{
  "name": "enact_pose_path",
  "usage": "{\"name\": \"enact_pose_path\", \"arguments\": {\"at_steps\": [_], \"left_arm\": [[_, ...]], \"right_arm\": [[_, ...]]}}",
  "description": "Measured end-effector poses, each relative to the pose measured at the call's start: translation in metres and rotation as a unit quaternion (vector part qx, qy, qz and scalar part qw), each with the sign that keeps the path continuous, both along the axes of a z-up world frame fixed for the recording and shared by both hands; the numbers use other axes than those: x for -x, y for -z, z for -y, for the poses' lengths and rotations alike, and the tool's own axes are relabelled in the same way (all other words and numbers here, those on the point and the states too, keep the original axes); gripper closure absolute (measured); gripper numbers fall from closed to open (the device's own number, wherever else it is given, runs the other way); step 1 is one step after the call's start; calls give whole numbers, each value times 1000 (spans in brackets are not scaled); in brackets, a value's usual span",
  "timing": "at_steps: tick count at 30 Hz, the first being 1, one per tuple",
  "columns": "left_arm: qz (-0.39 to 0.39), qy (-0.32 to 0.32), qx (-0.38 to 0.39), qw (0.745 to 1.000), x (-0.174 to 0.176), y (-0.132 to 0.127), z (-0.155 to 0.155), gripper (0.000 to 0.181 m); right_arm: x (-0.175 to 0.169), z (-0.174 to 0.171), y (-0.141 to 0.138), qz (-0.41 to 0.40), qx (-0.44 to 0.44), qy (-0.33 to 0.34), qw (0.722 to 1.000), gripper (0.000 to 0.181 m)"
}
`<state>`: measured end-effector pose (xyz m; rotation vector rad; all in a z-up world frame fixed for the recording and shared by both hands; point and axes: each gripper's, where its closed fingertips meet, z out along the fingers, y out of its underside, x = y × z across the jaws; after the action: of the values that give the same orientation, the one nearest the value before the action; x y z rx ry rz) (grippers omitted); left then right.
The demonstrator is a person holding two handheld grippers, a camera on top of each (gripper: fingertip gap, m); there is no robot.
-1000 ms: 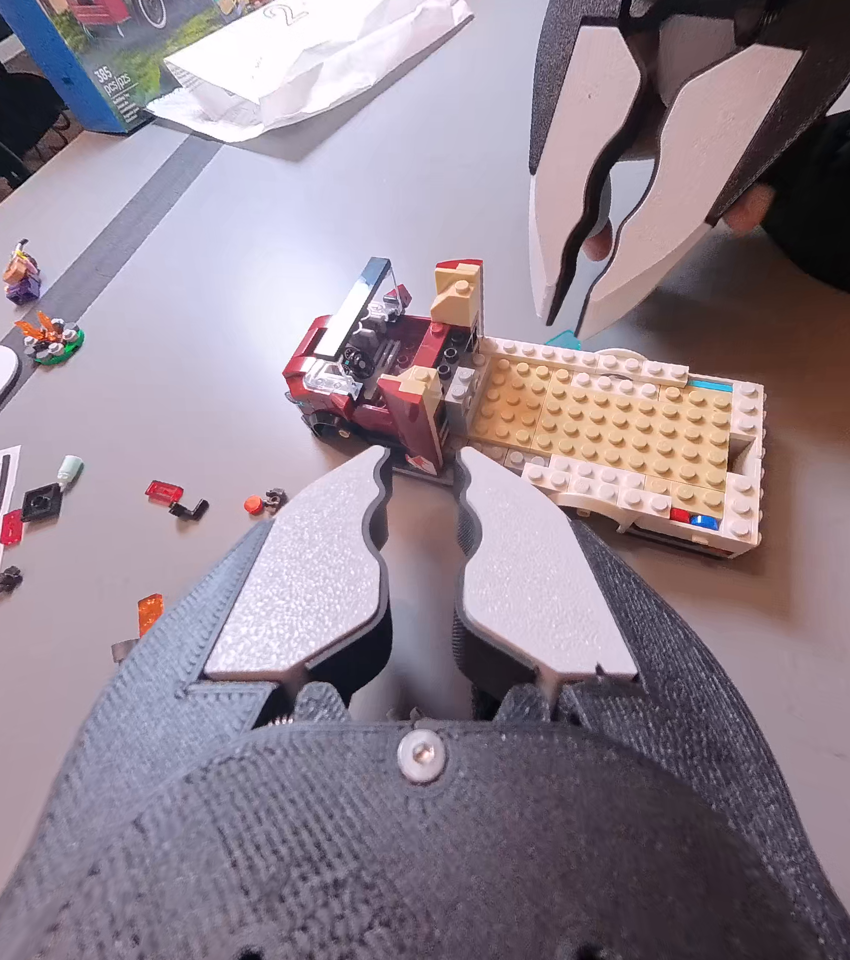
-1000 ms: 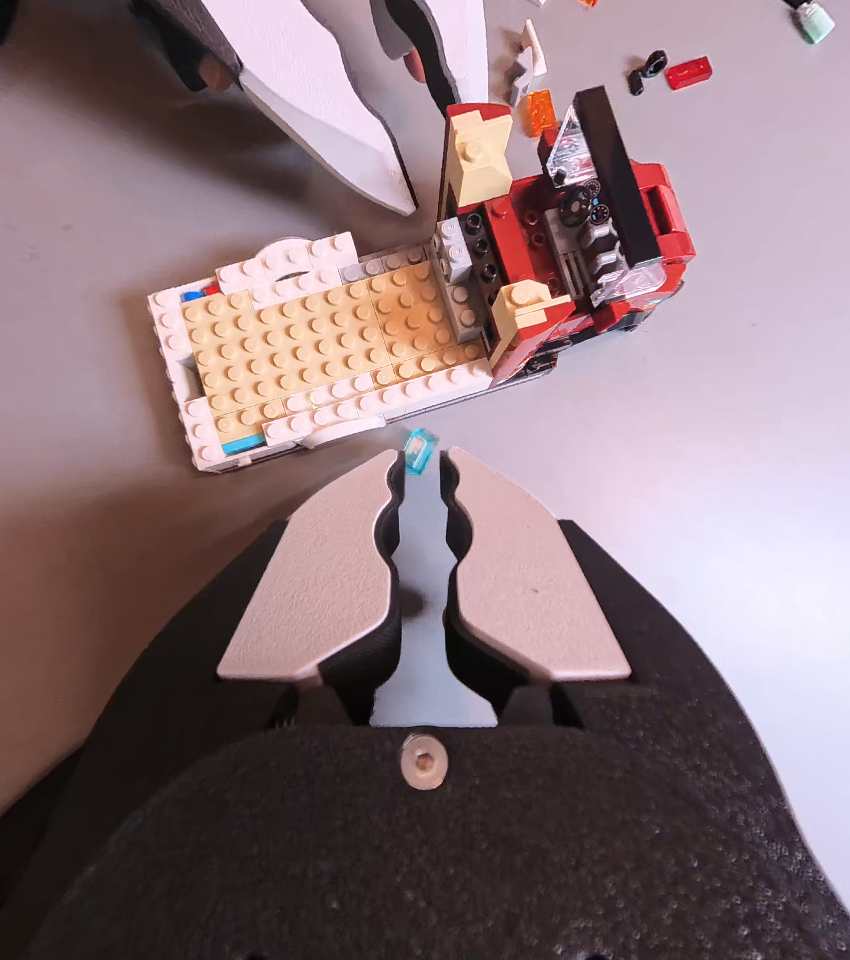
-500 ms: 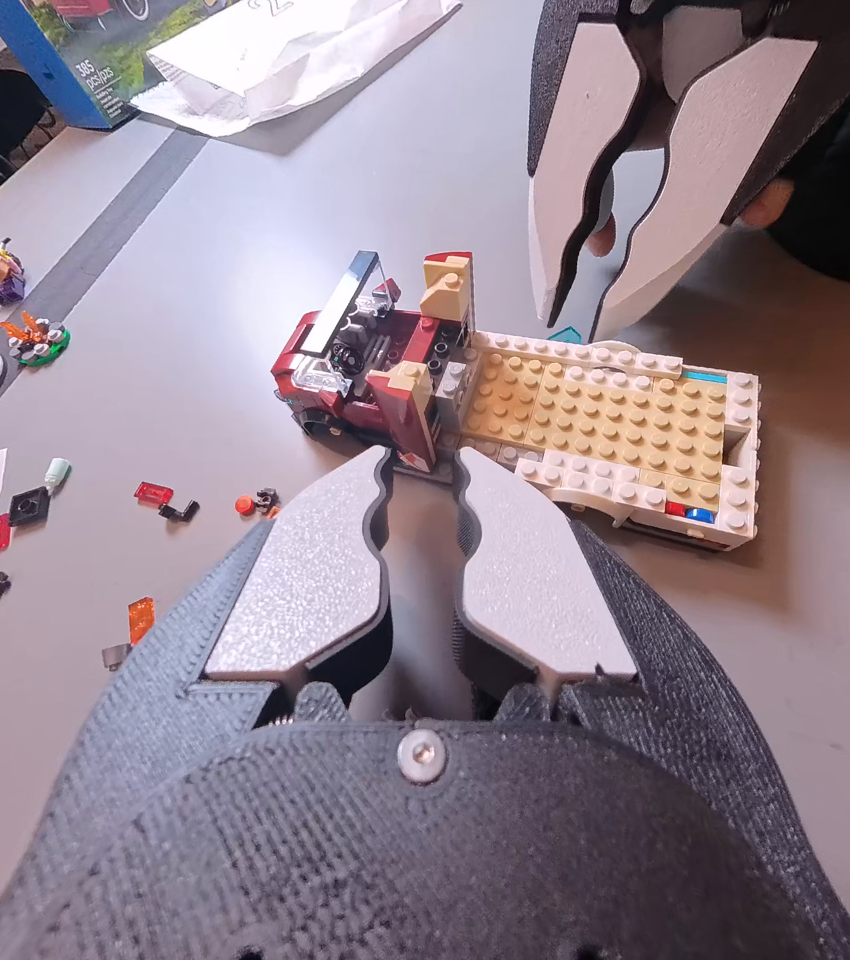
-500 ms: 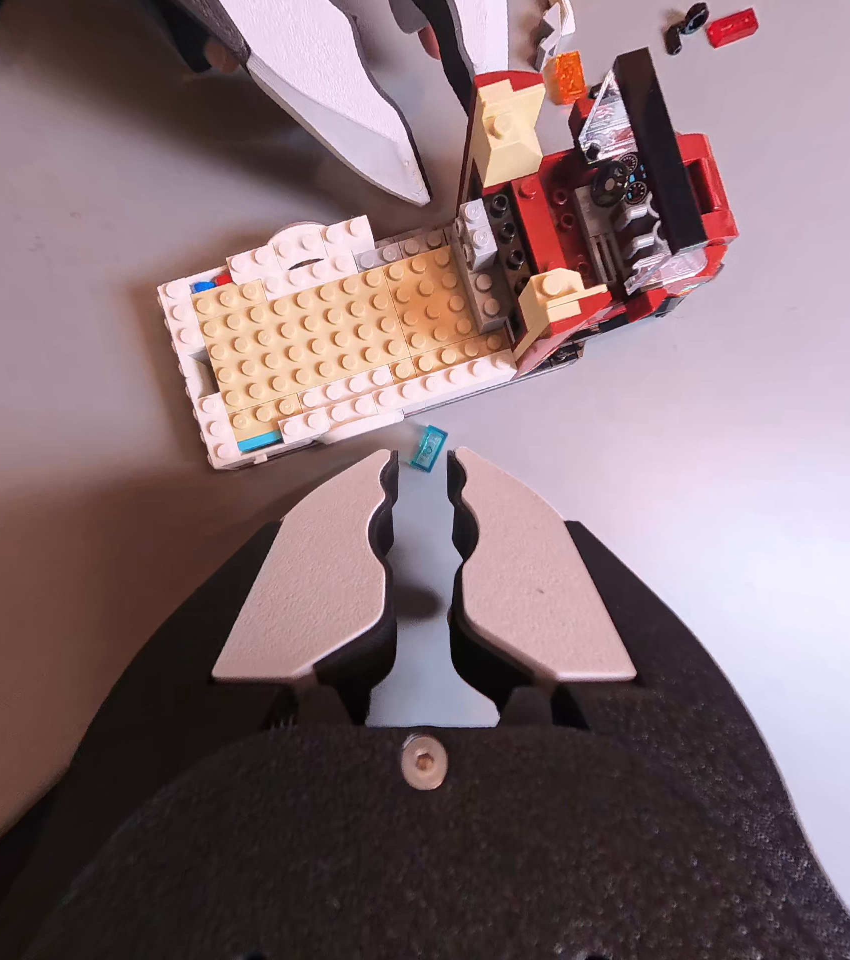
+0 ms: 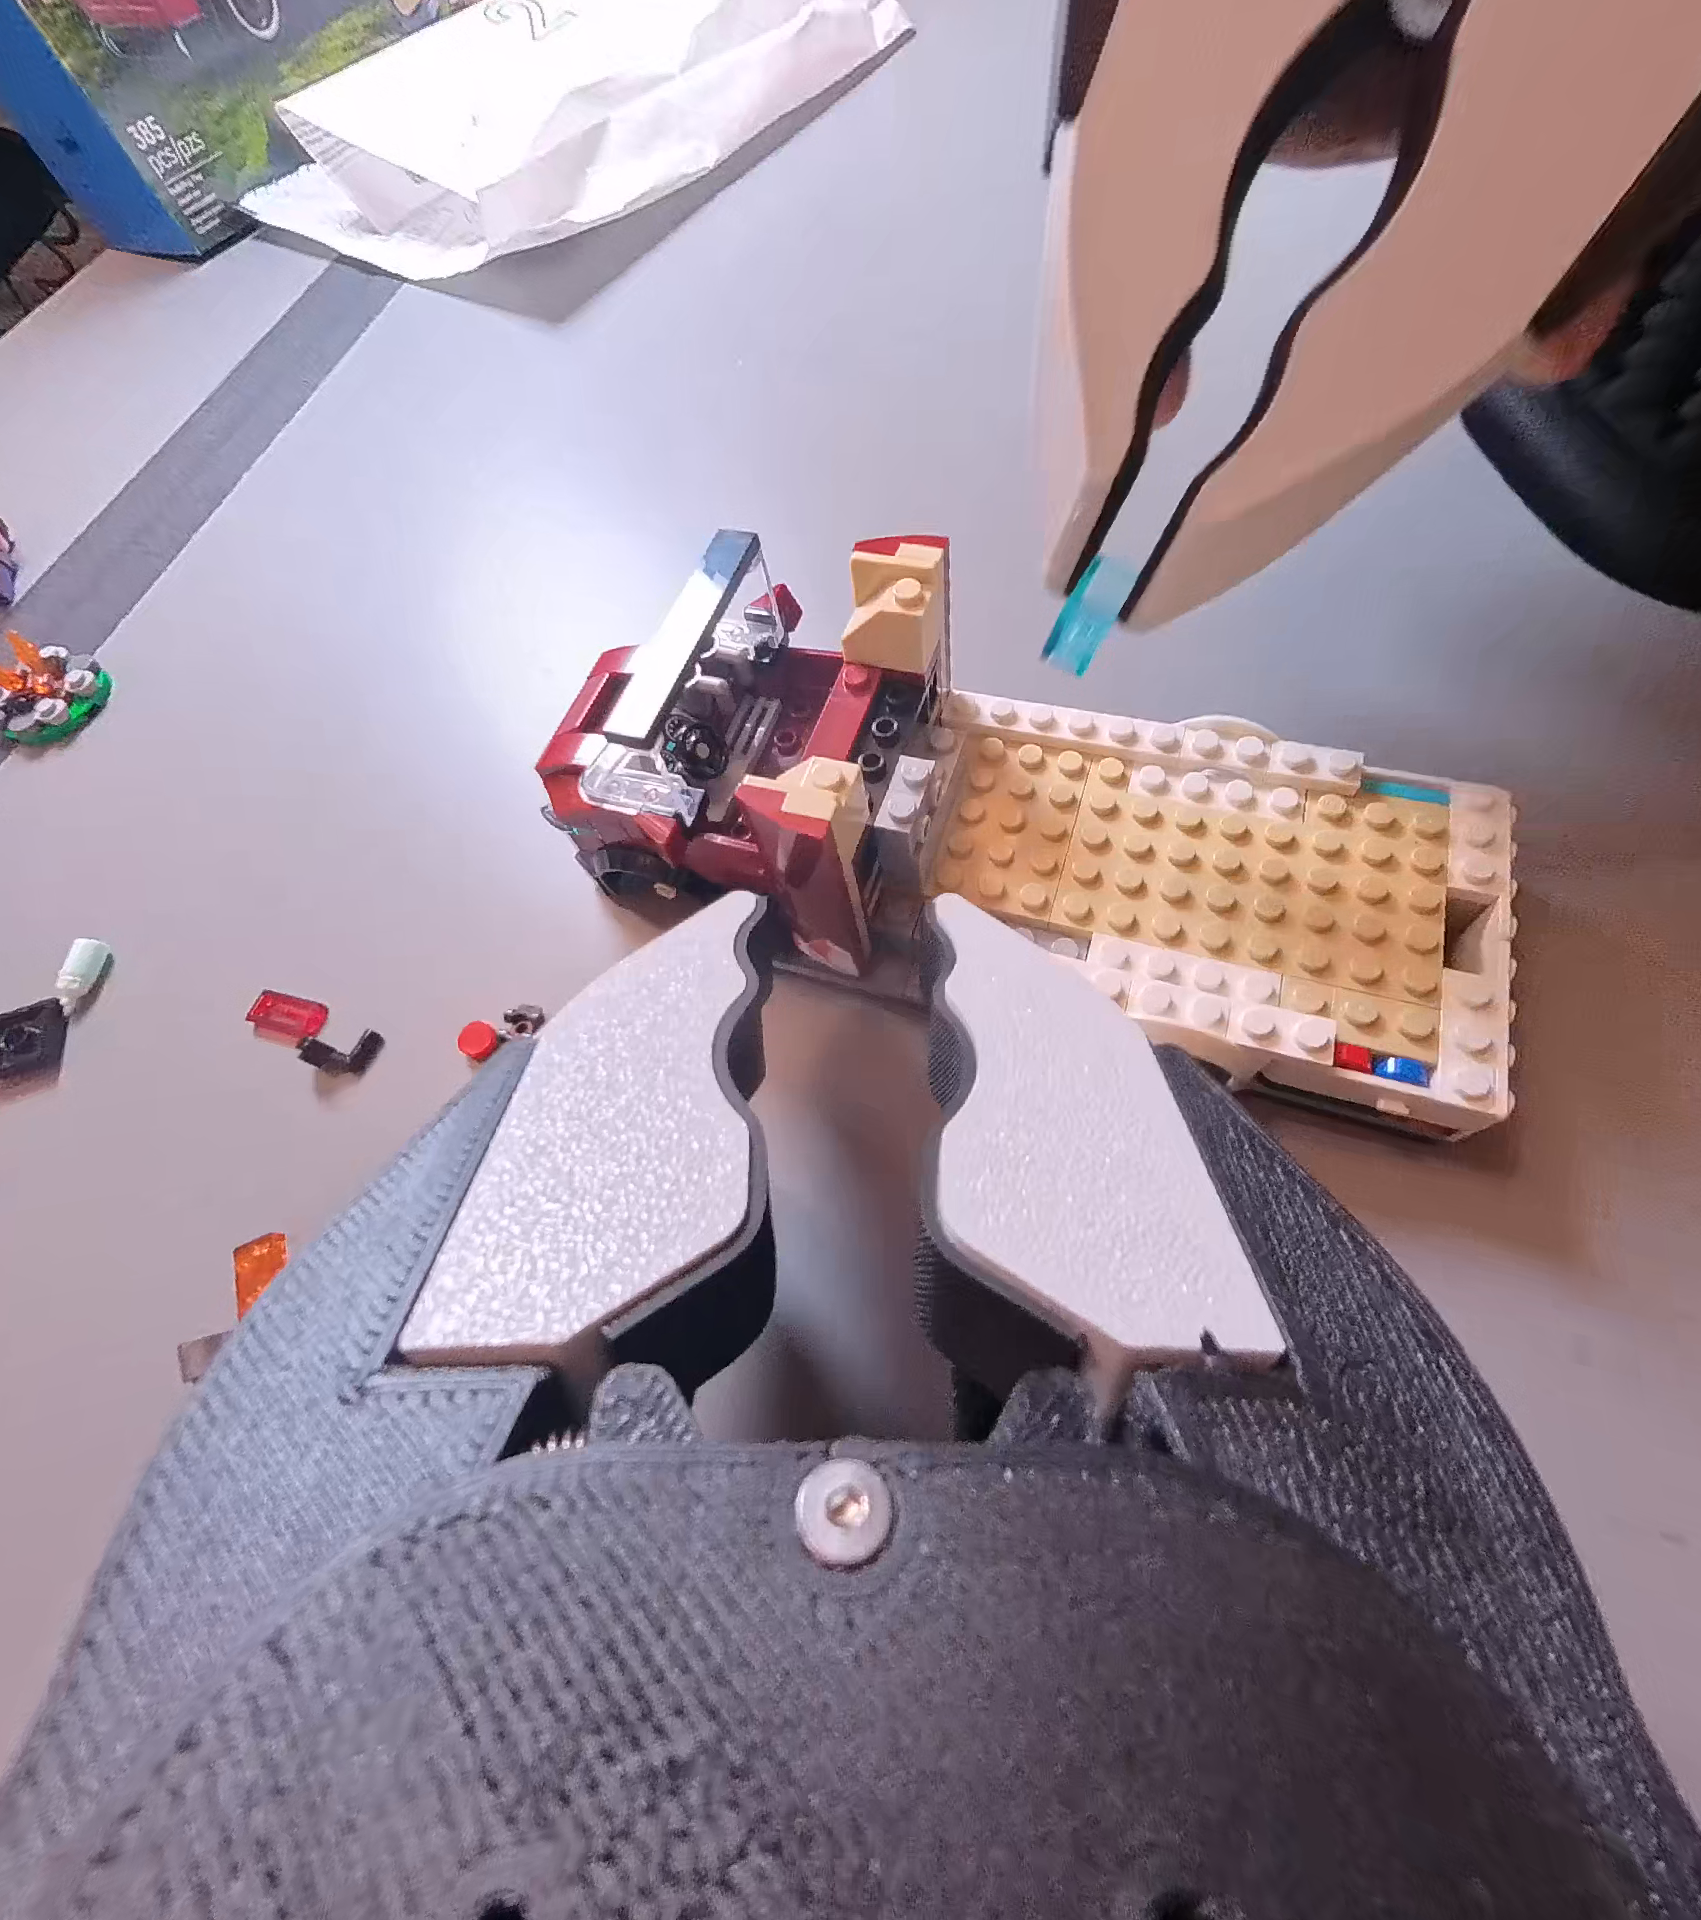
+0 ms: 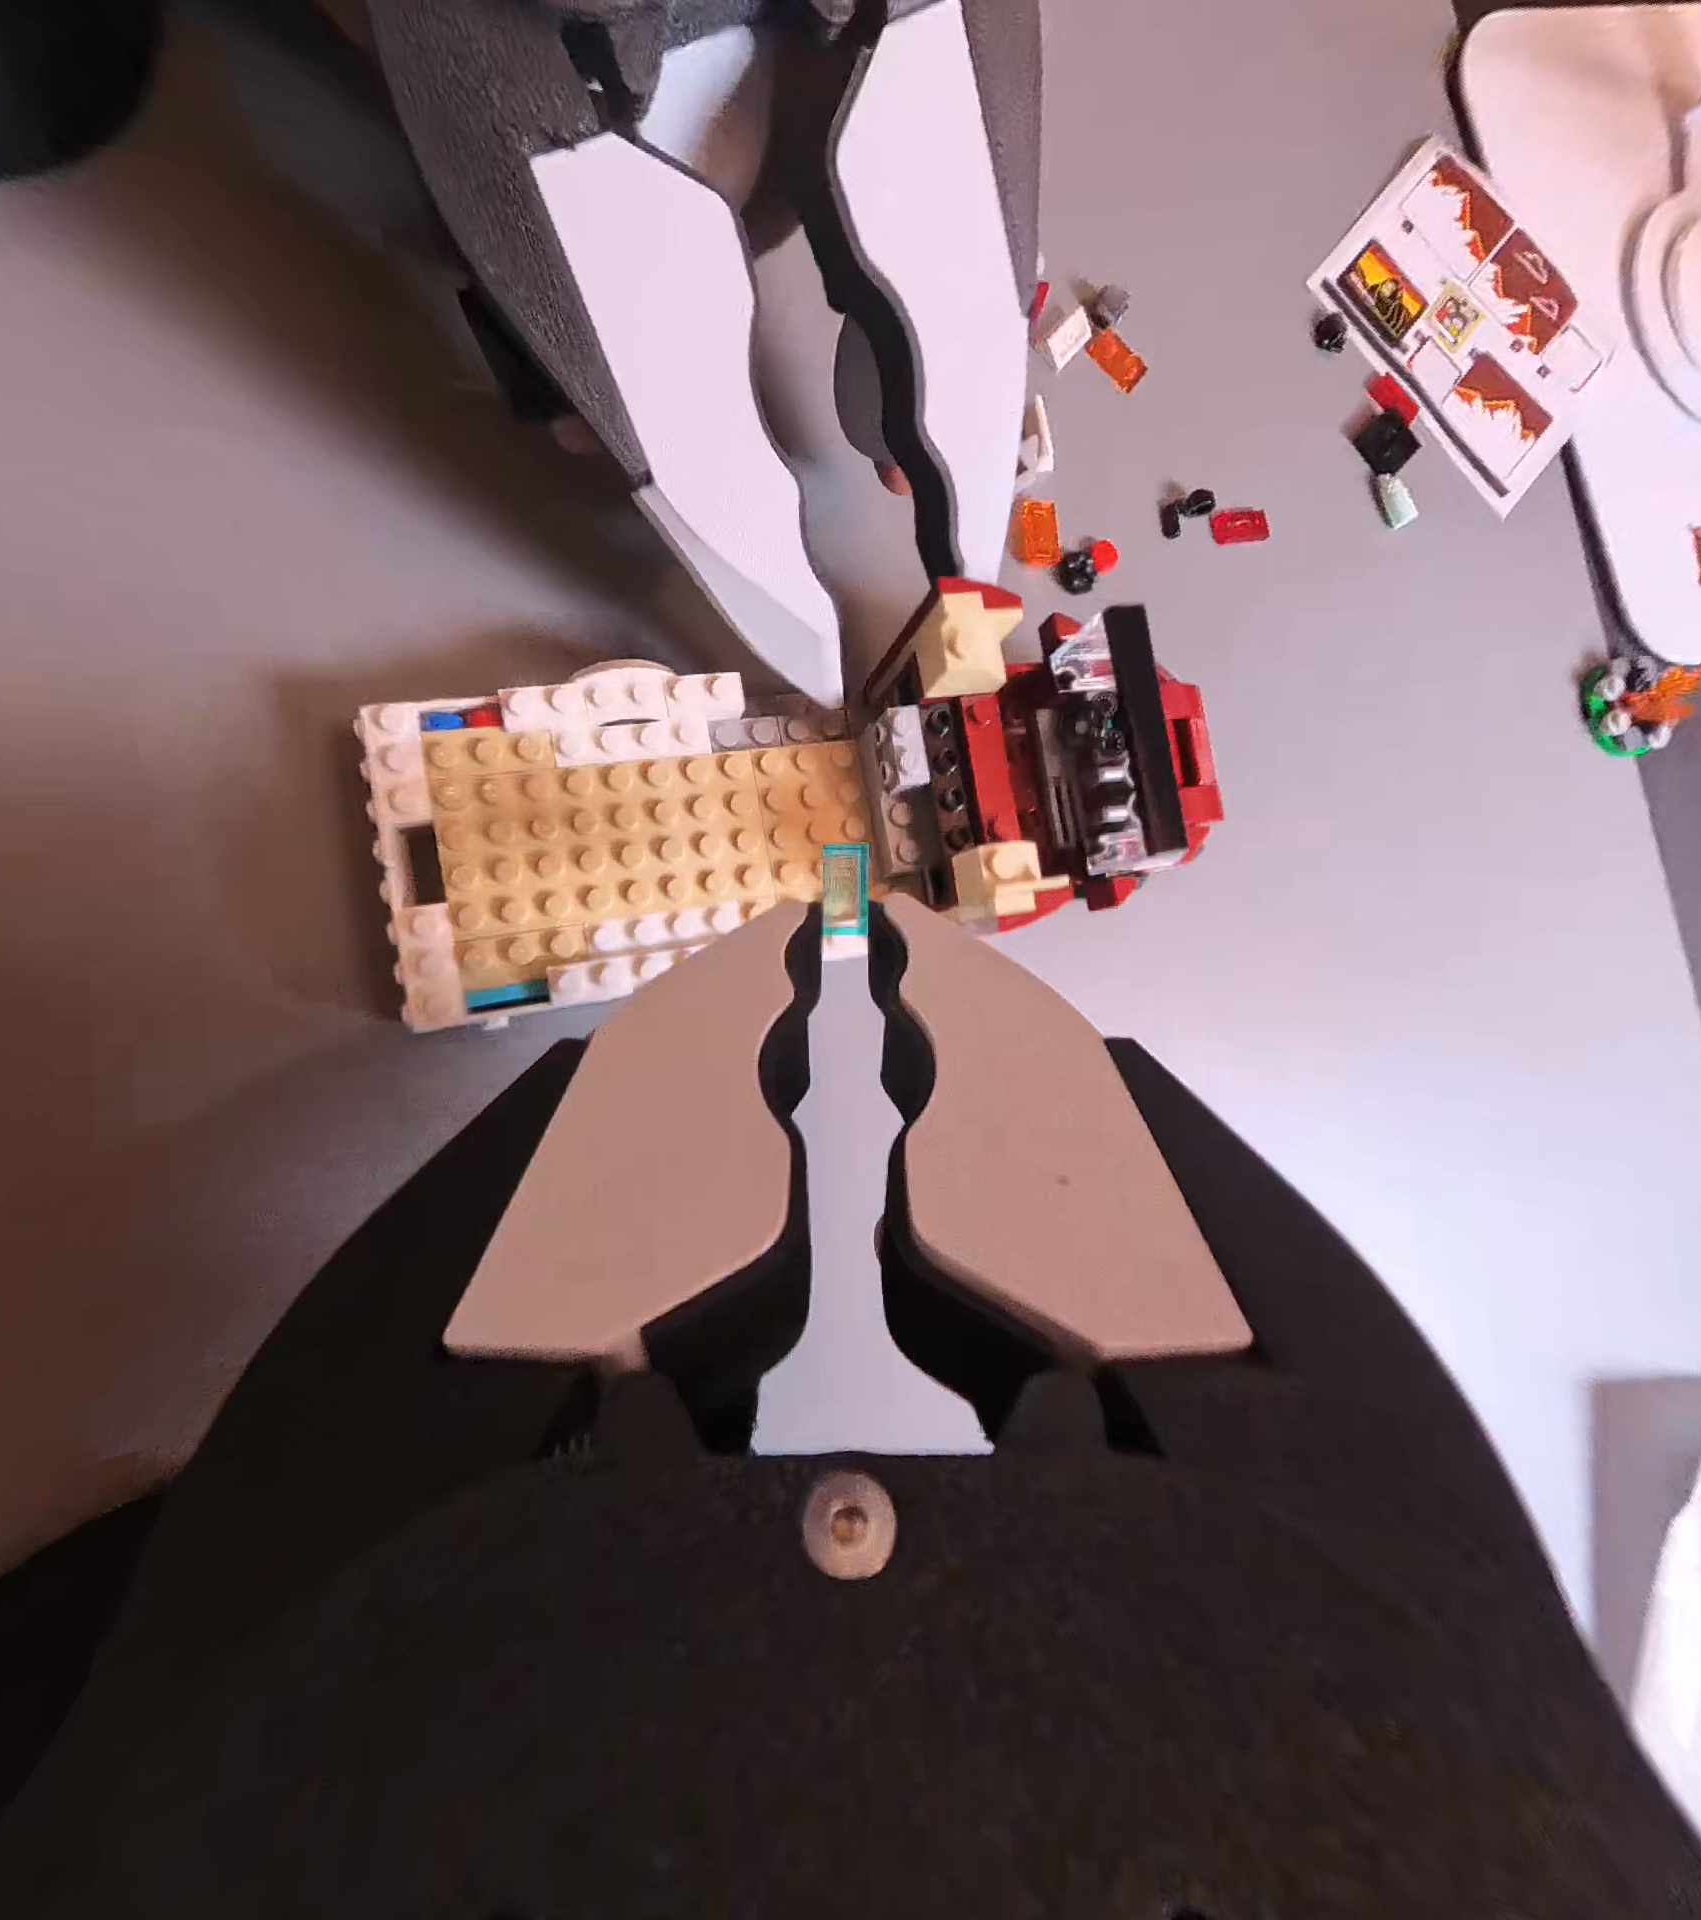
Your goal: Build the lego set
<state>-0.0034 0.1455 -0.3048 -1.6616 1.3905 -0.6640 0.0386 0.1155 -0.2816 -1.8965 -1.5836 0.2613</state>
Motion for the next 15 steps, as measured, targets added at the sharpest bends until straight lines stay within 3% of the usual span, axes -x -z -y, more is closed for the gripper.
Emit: {"name": "enact_pose_path", "arguments": {"at_steps": [9, 15], "left_arm": [[0, -16, 18, 1000, -9, -2, -7, 117], [-7, -47, 36, 998, -9, 3, -14, 112]], "right_arm": [[11, -19, 15, 81, -83, -3, 993, 173], [10, -21, 15, 104, -116, 3, 988, 173]]}}
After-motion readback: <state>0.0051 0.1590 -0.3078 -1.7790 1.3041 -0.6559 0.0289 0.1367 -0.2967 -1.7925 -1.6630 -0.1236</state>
